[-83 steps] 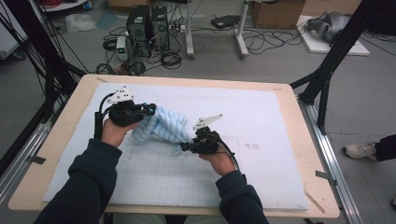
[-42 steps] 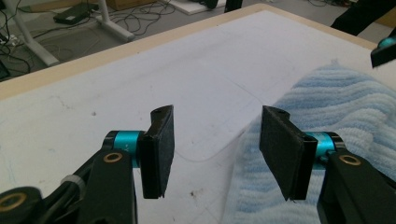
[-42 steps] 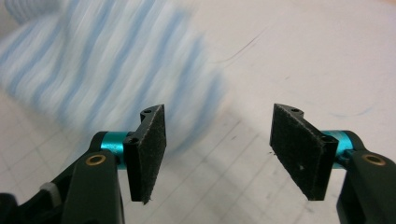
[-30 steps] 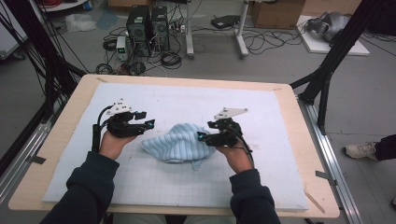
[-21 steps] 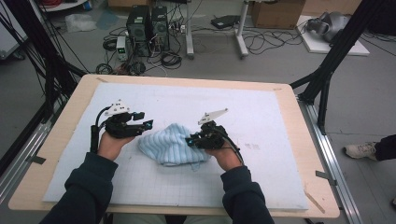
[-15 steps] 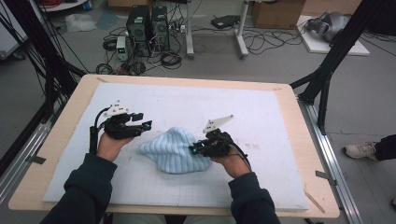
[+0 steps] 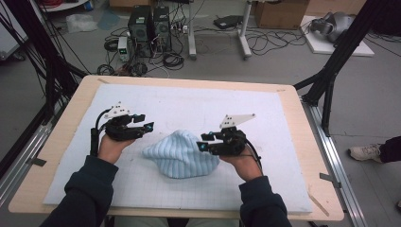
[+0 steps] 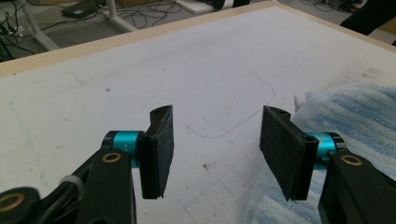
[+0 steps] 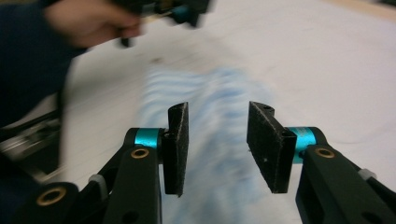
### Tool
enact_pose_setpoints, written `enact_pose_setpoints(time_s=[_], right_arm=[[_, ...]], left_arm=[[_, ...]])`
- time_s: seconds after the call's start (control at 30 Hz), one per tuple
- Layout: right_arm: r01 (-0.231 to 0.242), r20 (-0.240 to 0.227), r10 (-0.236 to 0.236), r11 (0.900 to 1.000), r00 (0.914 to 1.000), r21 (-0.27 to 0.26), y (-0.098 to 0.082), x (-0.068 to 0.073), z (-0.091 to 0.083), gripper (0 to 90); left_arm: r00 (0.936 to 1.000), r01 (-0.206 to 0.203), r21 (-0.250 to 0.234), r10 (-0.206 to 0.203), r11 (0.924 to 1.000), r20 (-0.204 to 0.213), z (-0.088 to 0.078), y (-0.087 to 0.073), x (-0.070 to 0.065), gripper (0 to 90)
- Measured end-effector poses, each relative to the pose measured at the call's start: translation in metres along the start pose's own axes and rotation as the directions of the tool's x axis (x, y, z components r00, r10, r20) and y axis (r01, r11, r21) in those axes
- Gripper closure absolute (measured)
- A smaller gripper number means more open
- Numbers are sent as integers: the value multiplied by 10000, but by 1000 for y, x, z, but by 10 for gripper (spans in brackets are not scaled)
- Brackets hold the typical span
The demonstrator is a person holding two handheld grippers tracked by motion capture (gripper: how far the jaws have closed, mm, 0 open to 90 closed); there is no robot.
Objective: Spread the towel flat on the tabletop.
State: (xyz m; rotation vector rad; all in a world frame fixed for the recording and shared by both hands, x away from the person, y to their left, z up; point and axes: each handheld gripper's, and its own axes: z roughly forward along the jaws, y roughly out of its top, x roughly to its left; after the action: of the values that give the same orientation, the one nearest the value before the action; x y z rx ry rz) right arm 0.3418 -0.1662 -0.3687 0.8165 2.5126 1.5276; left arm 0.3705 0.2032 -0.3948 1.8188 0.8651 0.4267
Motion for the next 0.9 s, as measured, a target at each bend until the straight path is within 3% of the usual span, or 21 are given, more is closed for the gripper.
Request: enact_pose_setpoints(time_s=[0.07,0.13,0.23,0.3,0.37,0.43,0.53,0.6,0.63,0.67,0.7,0.73,0.83,0.87,0.9], right_arm=[[-125,809,115,9999,9967,119,6,-8,6,591],[-327,962,298,9990,9949,291,9,-16,16,555],[-701,-43,705,9954,9975,647,9,-20,38,452],[-575,-520,641,9910,9966,1205,8,-17,51,450],[-373,-787,512,9849,9956,1690,8,-15,62,609],[213,-768,-57,9789,9970,2034,11,-11,66,789],[943,-448,-871,9758,9952,1973,18,-6,66,833],[1501,24,-1536,9687,9881,1977,24,-4,64,834],[1782,337,-1886,9631,9815,2017,27,-3,62,833],[2242,1024,-2460,9564,9639,1871,34,-4,58,833],[2242,1024,-2460,9564,9639,1871,34,-4,58,833],[2342,1388,-2595,9563,9557,1751,37,-5,56,833],[2436,2728,-2845,9540,9190,1746,43,-12,51,833],[2468,3227,-2978,9503,8985,1897,44,-16,50,833],[2338,3589,-2943,9509,8858,2026,44,-20,50,833]], left_arm=[[10000,-14,22,14,10000,14,0,0,0,450],[10000,-27,33,27,10000,26,0,0,-1,450],[10000,-30,21,30,10000,39,0,-1,-1,450],[10000,-22,41,22,10000,52,0,-1,-1,450],[10000,0,42,0,10000,59,0,-1,-1,449],[10000,-60,44,59,10000,71,0,-1,-2,449],[10000,-66,-7,66,10000,52,-1,-1,-2,449],[10000,13,-74,-14,10000,-35,-2,-1,-2,449],[10000,1,-73,-1,10000,-58,-3,-1,-1,449],[10000,43,-101,-44,9999,-64,-3,-1,0,450],[9999,61,-124,-63,9999,-87,-4,-1,0,450],[9999,91,-153,-93,9998,-104,-5,-1,1,450],[9999,89,-123,-91,9999,-119,-6,-1,1,450],[9999,90,-121,-92,9999,-116,-5,-1,1,449],[9999,76,-123,-77,9999,-89,-5,-1,0,450]])
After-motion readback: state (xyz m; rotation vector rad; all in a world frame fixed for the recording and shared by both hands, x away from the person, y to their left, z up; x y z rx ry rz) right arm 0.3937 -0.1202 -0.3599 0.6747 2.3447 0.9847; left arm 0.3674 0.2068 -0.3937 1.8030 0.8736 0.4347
